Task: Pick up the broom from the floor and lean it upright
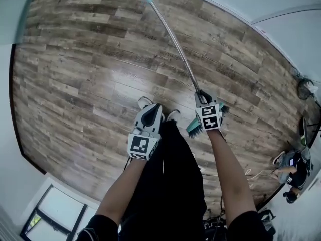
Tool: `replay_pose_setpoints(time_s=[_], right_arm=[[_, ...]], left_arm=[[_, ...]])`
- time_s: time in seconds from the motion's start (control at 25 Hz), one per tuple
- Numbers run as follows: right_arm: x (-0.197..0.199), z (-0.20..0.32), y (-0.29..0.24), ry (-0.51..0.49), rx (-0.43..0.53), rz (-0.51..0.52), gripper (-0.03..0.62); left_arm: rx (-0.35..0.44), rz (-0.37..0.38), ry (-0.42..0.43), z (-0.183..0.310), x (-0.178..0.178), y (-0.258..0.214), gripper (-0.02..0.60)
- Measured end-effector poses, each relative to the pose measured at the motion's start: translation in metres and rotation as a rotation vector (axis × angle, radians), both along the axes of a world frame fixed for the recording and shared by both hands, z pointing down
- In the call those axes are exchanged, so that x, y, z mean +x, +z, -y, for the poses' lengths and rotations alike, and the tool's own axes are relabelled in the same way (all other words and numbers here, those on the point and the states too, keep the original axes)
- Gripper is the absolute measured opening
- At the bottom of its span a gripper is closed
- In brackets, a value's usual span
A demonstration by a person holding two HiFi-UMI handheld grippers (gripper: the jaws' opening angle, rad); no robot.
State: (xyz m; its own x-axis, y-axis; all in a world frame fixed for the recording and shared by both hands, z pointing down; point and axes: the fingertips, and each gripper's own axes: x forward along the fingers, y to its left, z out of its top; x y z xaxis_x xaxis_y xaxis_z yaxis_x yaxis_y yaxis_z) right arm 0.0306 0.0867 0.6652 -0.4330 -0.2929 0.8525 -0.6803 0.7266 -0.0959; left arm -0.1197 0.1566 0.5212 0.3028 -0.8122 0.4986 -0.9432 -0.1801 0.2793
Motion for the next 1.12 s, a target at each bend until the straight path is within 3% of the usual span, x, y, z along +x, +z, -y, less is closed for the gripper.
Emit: replay_pose_setpoints(time_s=[0.36,0.56,0.88,1.12], right_arm=[[0.037,-0.009,-0.140,0.172,0.132,0.115,0.081],[0.066,-0.029,-0.198,0.274,0.196,0.161,0.081],[0.102,-0.056,-0.245,0.452,0.256,0.249,0.081],[0.126,-0.033,-0.264,0.544,0.327,0.263,0.081]], left_arm=[[0.065,0.028,0.131,0.021,0.053,-0.097,0.020],[0.041,0.035,0.108,0.012,0.072,-0.120,0.020],[0.110,0.034,0.253,0.006,0.137,-0.167,0.020],[0.164,0.017,0.330,0.028,0.171,-0.183,0.020]])
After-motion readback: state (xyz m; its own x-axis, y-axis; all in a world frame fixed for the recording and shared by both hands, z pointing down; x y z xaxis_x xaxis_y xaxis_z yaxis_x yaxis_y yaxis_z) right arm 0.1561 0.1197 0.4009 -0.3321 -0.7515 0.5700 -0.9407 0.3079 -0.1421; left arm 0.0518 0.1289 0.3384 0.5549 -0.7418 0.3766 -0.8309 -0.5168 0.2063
